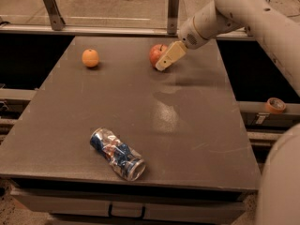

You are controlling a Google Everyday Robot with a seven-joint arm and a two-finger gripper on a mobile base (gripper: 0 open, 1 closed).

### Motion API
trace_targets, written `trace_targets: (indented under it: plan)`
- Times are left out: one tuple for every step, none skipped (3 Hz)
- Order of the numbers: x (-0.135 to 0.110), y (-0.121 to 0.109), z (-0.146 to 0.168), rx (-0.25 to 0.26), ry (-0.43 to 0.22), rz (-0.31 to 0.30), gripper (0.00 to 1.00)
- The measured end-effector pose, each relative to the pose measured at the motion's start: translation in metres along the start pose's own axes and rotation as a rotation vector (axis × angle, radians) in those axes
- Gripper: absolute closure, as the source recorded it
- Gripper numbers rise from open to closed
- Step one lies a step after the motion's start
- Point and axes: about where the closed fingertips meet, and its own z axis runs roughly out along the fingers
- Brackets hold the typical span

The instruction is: Move apple near orange

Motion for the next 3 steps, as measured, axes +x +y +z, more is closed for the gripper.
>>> trace_targets:
  plan:
    - [-0.002, -0.009, 0.018, -0.043, -0.015, 0.067, 0.00]
    - [-0.003, -0.003, 0.025, -0.096, -0.020, 0.089, 0.18]
    - [-0.001, 0.010, 0.026, -0.143, -0.014, 0.084, 0.41]
